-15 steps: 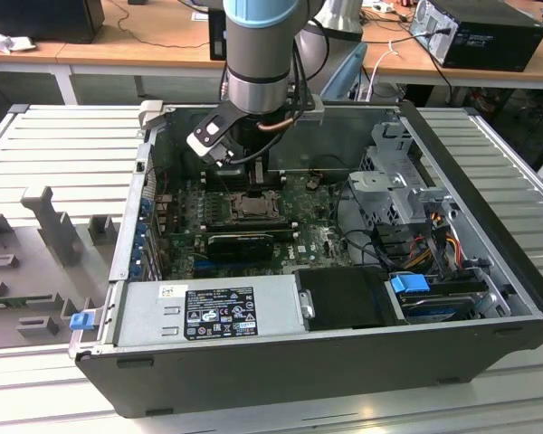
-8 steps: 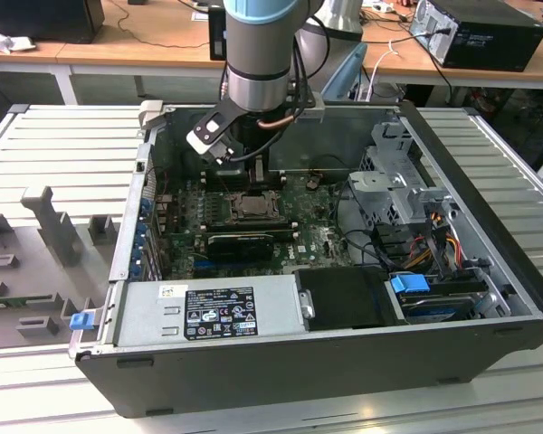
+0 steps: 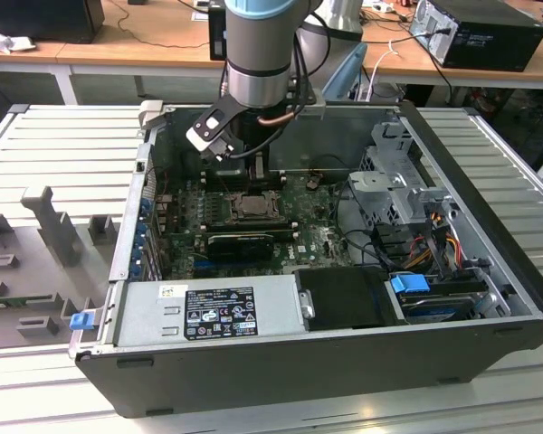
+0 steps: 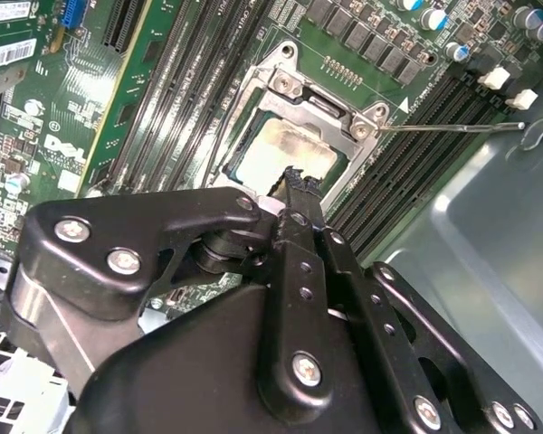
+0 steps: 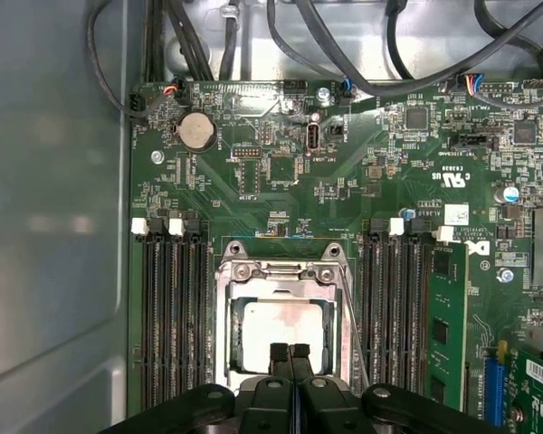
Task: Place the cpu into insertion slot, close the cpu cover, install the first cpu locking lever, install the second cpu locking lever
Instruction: 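Install the first cpu locking lever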
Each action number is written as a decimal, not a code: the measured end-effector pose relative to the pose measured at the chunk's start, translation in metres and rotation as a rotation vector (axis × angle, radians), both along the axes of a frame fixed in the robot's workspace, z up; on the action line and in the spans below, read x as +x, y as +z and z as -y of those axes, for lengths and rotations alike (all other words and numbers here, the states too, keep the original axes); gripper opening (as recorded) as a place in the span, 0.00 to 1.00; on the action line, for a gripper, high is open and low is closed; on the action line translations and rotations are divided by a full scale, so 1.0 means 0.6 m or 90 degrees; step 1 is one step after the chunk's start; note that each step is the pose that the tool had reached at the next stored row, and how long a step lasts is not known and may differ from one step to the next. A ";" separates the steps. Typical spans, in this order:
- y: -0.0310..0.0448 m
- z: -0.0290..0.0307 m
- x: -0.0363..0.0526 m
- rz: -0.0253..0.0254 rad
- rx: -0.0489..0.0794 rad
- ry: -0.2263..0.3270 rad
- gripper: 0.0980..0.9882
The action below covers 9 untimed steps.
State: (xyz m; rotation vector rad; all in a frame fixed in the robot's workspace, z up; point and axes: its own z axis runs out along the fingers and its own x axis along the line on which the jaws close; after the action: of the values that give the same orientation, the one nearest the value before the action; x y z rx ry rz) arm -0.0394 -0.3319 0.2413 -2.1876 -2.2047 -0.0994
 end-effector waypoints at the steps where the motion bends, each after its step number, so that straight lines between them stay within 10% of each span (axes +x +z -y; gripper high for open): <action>1: 0.001 0.0000 0.000 -0.0001 0.000 0.000 0.01; 9: 0.026 0.0000 0.000 0.0000 -0.002 0.000 0.01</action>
State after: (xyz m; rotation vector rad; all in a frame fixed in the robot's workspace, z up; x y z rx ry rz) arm -0.0394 -0.3319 0.2569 -2.1895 -2.2068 -0.0952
